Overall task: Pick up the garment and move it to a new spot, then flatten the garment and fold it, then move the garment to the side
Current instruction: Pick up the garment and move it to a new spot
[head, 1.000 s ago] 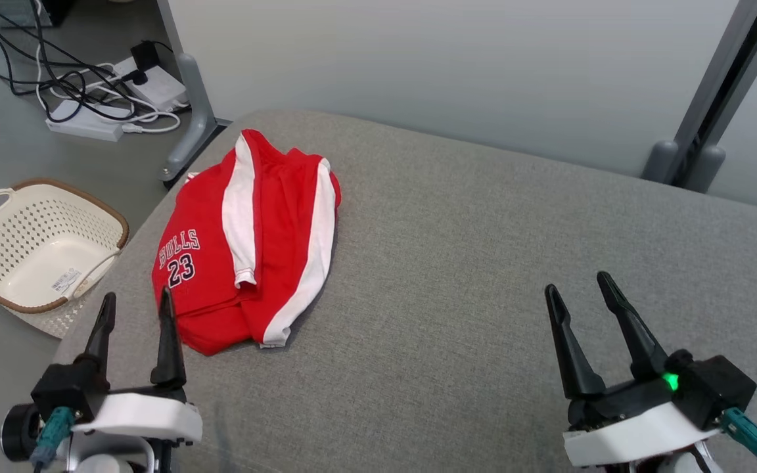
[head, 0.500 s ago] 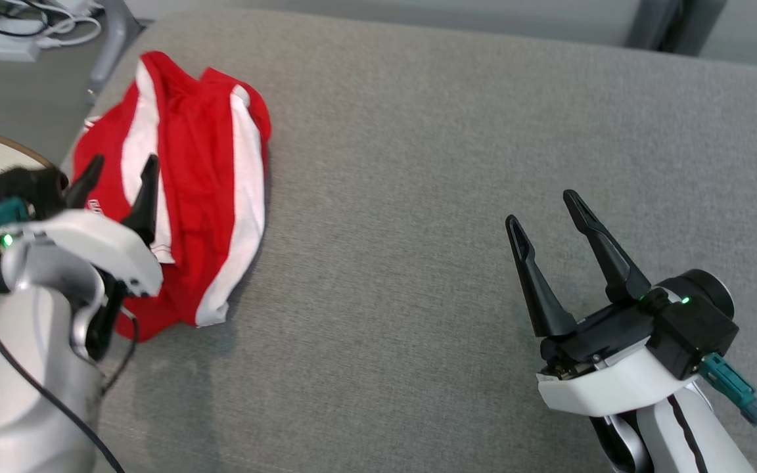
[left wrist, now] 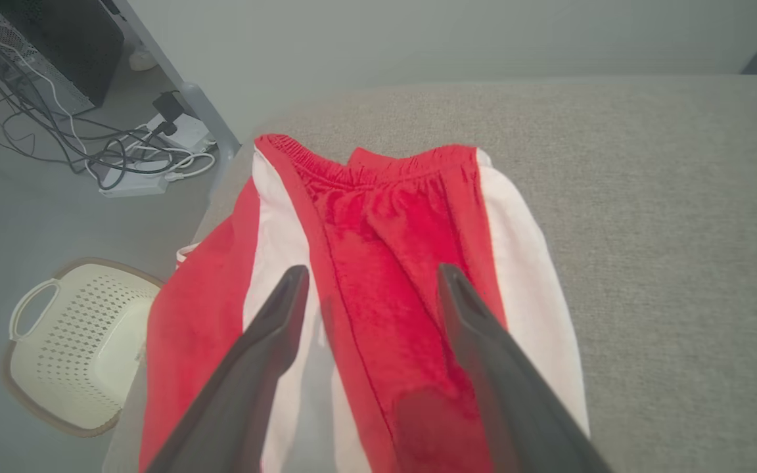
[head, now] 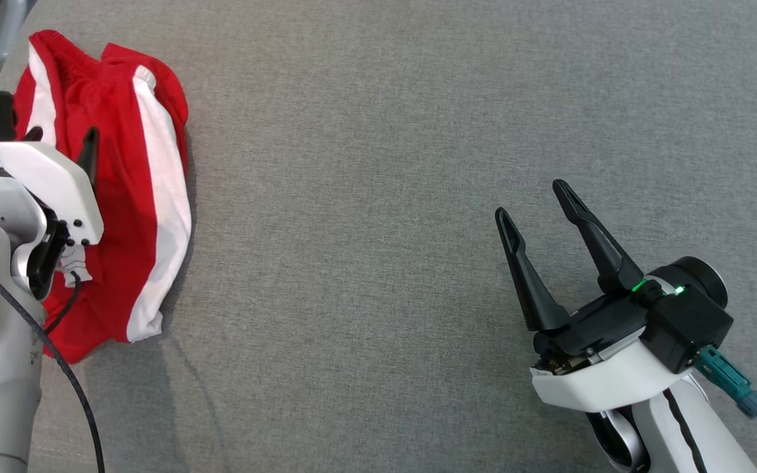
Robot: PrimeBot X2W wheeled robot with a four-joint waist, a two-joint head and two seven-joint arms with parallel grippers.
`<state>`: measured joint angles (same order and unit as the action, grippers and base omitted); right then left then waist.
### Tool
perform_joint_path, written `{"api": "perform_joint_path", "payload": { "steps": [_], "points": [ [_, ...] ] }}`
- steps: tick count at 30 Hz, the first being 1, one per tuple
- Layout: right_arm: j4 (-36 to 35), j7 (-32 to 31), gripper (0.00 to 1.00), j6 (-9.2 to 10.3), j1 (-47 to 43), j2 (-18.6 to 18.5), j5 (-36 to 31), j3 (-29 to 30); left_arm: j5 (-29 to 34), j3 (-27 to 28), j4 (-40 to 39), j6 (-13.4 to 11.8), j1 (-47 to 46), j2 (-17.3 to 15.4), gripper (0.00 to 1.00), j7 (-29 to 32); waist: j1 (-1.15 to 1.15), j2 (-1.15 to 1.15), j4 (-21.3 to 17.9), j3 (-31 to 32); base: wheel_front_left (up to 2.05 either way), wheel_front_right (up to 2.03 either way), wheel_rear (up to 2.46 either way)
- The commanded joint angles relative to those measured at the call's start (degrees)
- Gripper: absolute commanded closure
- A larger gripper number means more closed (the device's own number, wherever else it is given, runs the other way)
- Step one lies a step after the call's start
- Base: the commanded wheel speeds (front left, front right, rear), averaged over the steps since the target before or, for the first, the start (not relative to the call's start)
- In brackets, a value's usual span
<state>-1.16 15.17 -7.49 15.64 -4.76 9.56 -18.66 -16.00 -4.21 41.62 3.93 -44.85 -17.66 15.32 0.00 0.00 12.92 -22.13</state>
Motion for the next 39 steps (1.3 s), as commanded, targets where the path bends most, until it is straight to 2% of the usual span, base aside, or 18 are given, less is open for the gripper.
{"api": "perform_joint_path", "payload": {
  "steps": [1, 14, 15, 20, 26, 30, 39],
  "points": [
    [-0.4, 0.2, 0.00, -0.01, 0.0, -0.4, 0.0, 0.1, 0.5, -0.1, 0.8, -0.4, -0.8, -0.8, 0.00, 0.3, 0.00, 0.00, -0.2, 0.0, 0.00, 0.00, 0.00],
    [-0.3, 0.2, 0.00, -0.01, -0.7, -0.4, -0.1, 0.0, -0.1, -1.6, 9.4, -0.7, -3.1, -0.3, 0.00, 3.1, 0.00, 0.00, -0.8, 0.0, 0.00, 0.00, 0.00],
    [-0.2, 0.2, 0.00, -0.01, -0.8, -0.3, -0.1, 0.0, -0.2, -1.6, 9.9, -0.7, -3.3, -0.2, 1.00, 3.3, 0.00, 0.00, -0.8, 0.1, 0.00, 0.00, 0.00],
    [0.0, 0.2, 0.00, -0.01, -1.0, -0.2, -0.2, -0.1, -0.7, -1.7, 11.6, -1.1, -3.9, -0.1, 1.00, 3.4, 0.00, 0.00, -0.8, 0.4, 0.00, 0.00, 0.00],
    [0.4, 0.2, 0.00, -0.01, -1.5, 0.0, -0.2, -0.4, -1.9, -0.6, 12.1, -1.9, -4.3, -0.3, 1.00, 0.6, 0.00, 0.00, -0.8, 1.2, 0.00, 0.00, 0.00],
    [0.8, 0.2, 0.00, -0.01, -1.8, 0.1, -0.3, -1.0, -2.3, 0.0, 10.9, -2.5, -4.9, -0.6, 1.00, -2.8, 0.00, 0.00, -0.8, 1.7, 0.00, 0.00, 0.00],
    [1.6, 0.2, 0.00, -0.01, -2.3, 0.9, 1.0, -0.8, -3.6, 2.3, 4.3, -3.7, -3.9, -0.4, 1.00, -15.7, 0.00, 0.00, -0.9, 5.6, 0.00, 0.00, 0.00]
  ]
}}
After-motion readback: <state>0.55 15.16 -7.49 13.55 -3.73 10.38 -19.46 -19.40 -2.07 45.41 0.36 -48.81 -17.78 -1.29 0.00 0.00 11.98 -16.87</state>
